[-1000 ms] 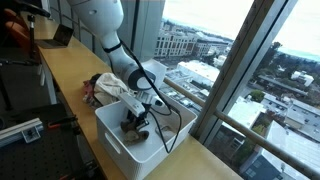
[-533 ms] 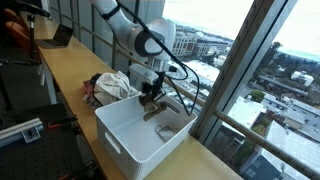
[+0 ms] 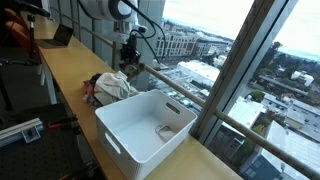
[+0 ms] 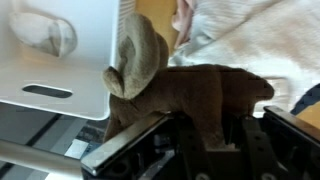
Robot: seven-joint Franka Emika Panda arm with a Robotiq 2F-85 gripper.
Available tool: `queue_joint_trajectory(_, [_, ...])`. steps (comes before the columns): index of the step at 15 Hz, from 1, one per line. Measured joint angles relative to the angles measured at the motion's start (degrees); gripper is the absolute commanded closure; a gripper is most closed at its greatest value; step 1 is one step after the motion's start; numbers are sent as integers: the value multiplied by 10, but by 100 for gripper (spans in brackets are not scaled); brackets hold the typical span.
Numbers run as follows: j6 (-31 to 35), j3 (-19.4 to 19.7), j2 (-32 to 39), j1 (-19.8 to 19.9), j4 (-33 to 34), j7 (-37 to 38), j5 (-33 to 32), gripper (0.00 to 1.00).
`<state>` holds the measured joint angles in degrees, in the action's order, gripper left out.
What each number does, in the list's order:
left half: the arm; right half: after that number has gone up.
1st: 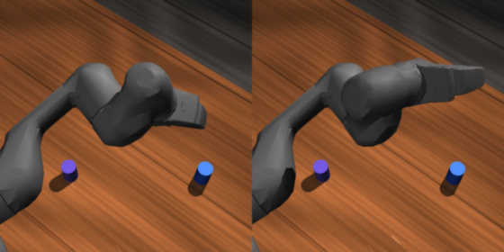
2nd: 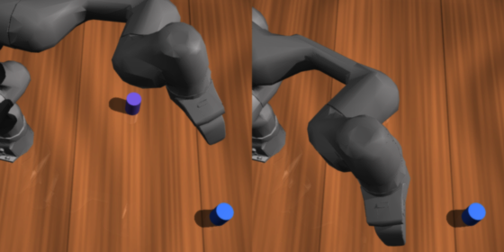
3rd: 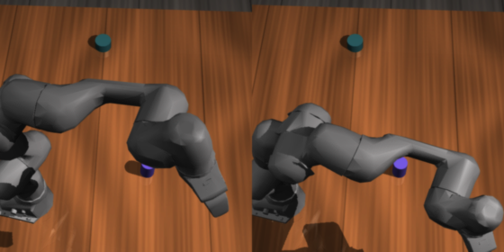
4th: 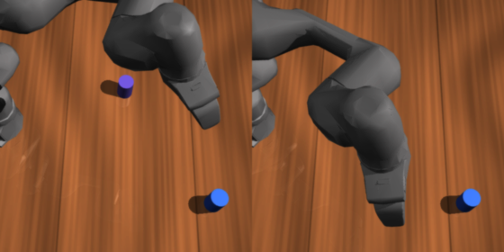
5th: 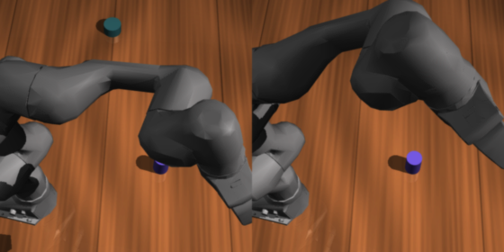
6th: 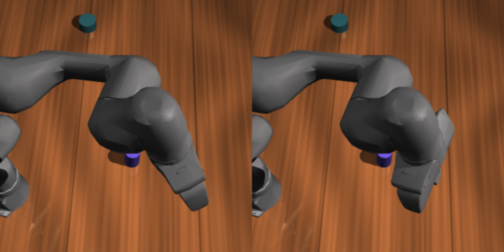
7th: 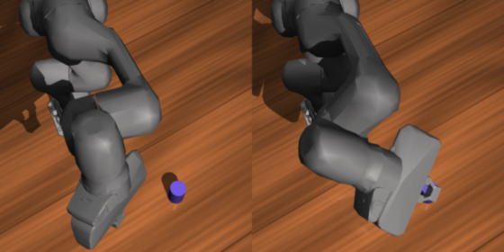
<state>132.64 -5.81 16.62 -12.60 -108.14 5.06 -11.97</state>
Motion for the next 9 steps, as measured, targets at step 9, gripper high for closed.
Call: queue_joint_trajectory(9, [-3,-27,159,-71,38,34,-4,60])
